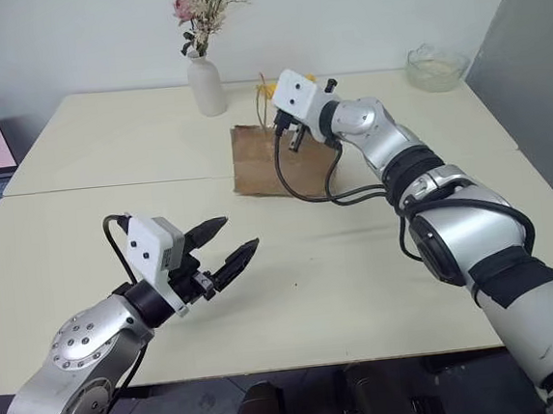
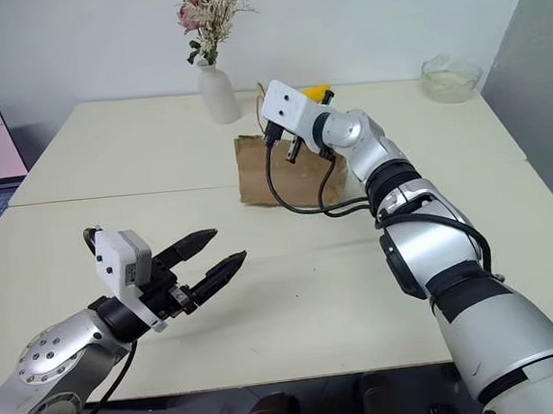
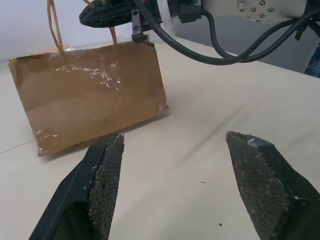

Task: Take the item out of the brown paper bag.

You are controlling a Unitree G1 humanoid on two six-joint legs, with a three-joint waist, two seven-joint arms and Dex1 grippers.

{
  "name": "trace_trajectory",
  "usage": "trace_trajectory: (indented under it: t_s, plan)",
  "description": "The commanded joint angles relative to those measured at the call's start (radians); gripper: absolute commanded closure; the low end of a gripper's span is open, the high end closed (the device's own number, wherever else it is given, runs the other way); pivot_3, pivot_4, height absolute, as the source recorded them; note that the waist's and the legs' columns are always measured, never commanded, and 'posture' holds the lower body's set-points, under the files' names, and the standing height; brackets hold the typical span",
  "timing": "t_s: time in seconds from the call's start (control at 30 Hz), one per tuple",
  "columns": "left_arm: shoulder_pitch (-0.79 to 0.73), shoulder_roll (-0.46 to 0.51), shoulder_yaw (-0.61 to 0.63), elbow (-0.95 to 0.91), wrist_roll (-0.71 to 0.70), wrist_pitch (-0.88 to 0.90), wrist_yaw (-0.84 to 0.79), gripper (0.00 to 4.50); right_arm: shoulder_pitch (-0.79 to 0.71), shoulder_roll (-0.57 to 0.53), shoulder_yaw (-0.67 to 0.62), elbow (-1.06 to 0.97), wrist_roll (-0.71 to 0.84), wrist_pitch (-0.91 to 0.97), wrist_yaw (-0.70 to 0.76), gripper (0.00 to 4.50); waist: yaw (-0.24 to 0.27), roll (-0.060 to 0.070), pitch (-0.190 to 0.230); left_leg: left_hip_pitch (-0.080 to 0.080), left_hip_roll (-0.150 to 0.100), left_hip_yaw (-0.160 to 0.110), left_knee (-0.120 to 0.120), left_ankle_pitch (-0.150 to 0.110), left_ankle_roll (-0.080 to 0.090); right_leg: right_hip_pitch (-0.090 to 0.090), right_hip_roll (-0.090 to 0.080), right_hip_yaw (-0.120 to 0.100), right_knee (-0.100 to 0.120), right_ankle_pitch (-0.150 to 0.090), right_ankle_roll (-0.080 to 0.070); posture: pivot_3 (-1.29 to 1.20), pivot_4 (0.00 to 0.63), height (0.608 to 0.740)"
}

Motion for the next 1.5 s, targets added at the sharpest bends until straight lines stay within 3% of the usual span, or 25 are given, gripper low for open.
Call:
trace_trajectory:
  t_s: [0.03, 0.3, 0.57, 0.7, 0.8, 0.97, 1.1, 1.2, 1.3, 1.4, 1.5]
  plan:
    - [-0.010, -0.003, -0.001, -0.038, -0.006, -0.014, 0.002, 1.09, -0.042, -0.010, -0.012, -0.014, 0.006, -0.030, 0.009, 3.89, 0.000, 0.000, 0.000, 0.000, 0.000, 0.000, 0.000, 0.000, 0.000, 0.000, 0.000, 0.000, 0.000, 0.000, 0.000, 0.00, 0.150, 0.740]
    - [-0.020, -0.008, -0.018, -0.032, -0.005, -0.016, 0.000, 1.09, -0.034, -0.047, 0.011, -0.021, -0.007, -0.045, 0.076, 1.17, 0.001, 0.000, 0.000, 0.000, 0.000, 0.000, 0.000, 0.000, 0.000, 0.000, 0.000, 0.000, 0.000, 0.000, 0.000, 0.00, 0.150, 0.740]
    - [-0.074, -0.011, -0.023, 0.005, -0.014, -0.011, -0.007, 1.09, -0.019, -0.112, -0.179, -0.055, 0.203, 0.187, 0.215, 1.17, 0.001, 0.000, 0.000, 0.000, 0.000, 0.000, 0.000, 0.000, 0.000, 0.000, 0.000, 0.000, 0.000, 0.000, 0.000, 0.00, 0.150, 0.740]
    - [-0.105, -0.006, -0.027, 0.033, -0.006, -0.015, -0.018, 1.09, 0.078, -0.162, -0.241, -0.187, 0.287, 0.300, 0.273, 1.17, 0.002, 0.000, 0.000, 0.000, 0.000, 0.000, 0.000, 0.000, 0.000, 0.000, 0.000, 0.000, 0.000, 0.000, 0.000, 0.00, 0.150, 0.740]
    - [-0.130, 0.007, -0.024, 0.065, 0.005, -0.023, -0.040, 1.09, 0.252, -0.203, -0.253, -0.490, 0.339, 0.432, 0.296, 1.17, 0.007, 0.000, 0.000, 0.000, 0.000, 0.000, 0.000, 0.000, 0.000, 0.002, 0.000, -0.002, -0.001, 0.000, 0.000, 0.00, 0.150, 0.740]
    - [-0.240, 0.045, -0.037, 0.202, 0.044, -0.056, -0.125, 1.09, 0.730, -0.253, -0.273, -1.379, 0.453, 0.840, 0.248, 1.17, 0.027, 0.002, 0.001, -0.004, 0.000, -0.002, 0.000, 0.000, 0.000, -0.001, 0.000, -0.002, -0.002, 0.000, 0.001, 0.00, 0.150, 0.740]
    - [-0.374, 0.061, -0.091, 0.358, 0.106, -0.103, -0.212, 1.09, 0.967, -0.251, -0.269, -1.807, 0.519, 1.038, 0.179, 1.17, 0.015, 0.003, 0.002, -0.005, 0.000, 0.000, 0.000, 0.000, 0.000, -0.003, 0.000, -0.001, -0.001, 0.000, 0.002, 0.00, 0.150, 0.740]
    - [-0.467, 0.066, -0.134, 0.481, 0.155, -0.154, -0.292, 1.09, 1.035, -0.221, -0.265, -1.968, 0.559, 1.136, 0.113, 1.17, 0.012, 0.003, 0.002, -0.003, -0.001, 0.000, 0.000, 0.000, -0.001, -0.002, 0.001, -0.004, -0.001, 0.000, 0.002, 0.00, 0.150, 0.740]
    - [-0.565, 0.066, -0.174, 0.636, 0.224, -0.228, -0.365, 1.66, 1.069, -0.197, -0.257, -2.073, 0.600, 1.188, 0.073, 1.13, 0.006, 0.002, 0.001, 0.000, -0.001, 0.000, 0.000, 0.000, -0.001, 0.000, 0.002, -0.003, 0.001, 0.000, 0.002, 0.00, 0.150, 0.740]
    - [-0.686, 0.058, -0.219, 0.833, 0.325, -0.345, -0.418, 2.59, 1.090, -0.184, -0.257, -2.150, 0.656, 1.224, 0.054, 1.13, 0.004, 0.002, 0.001, 0.000, -0.001, 0.000, 0.000, 0.000, -0.001, 0.000, 0.004, -0.003, 0.000, 0.000, 0.002, 0.00, 0.150, 0.740]
    - [-0.885, 0.024, -0.256, 1.154, 0.441, -0.508, -0.424, 3.50, 1.106, -0.194, -0.245, -2.187, 0.683, 1.242, 0.034, 1.13, 0.008, 0.001, 0.001, -0.002, -0.002, 0.001, 0.000, 0.000, -0.001, 0.000, 0.004, -0.004, -0.001, 0.000, 0.003, 0.00, 0.150, 0.740]
